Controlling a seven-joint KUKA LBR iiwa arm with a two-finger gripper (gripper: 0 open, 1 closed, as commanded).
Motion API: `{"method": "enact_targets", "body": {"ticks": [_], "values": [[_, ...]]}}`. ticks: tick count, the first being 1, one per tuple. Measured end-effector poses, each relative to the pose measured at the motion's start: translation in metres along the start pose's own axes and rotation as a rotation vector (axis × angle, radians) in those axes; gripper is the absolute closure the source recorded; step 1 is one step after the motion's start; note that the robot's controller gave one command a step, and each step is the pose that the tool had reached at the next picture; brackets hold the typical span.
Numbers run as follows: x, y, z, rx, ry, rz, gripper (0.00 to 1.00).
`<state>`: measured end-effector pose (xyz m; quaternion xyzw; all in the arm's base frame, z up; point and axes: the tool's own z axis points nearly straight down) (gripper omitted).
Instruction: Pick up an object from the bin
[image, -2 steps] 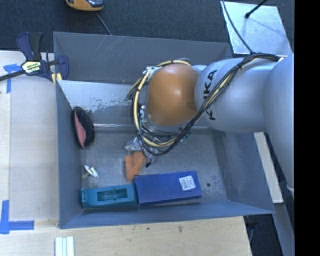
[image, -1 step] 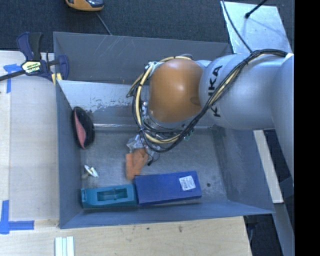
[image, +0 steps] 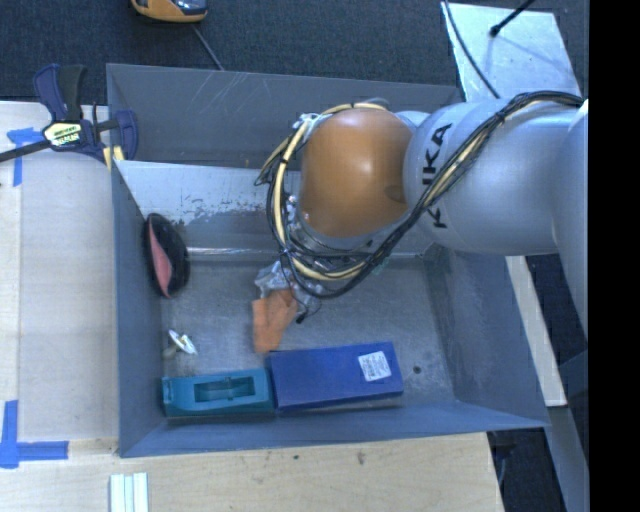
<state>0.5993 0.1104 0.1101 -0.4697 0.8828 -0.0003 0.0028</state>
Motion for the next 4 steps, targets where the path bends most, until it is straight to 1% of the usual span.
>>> {"method": "enact_targets", "body": {"ticks": [1, 2, 3, 4], "values": [[0.001, 0.001, -0.008, -0.002, 0.002, 0.001, 1.0], [0.002, 0.002, -0.025, -0.008, 0.006, 0.001, 1.0], [0.001, 0.001, -0.045, -0.003, 0.002, 0.002, 1.0], [-0.001, 0.0, -0.054, 0.002, -0.002, 0.002, 1.0]]}}
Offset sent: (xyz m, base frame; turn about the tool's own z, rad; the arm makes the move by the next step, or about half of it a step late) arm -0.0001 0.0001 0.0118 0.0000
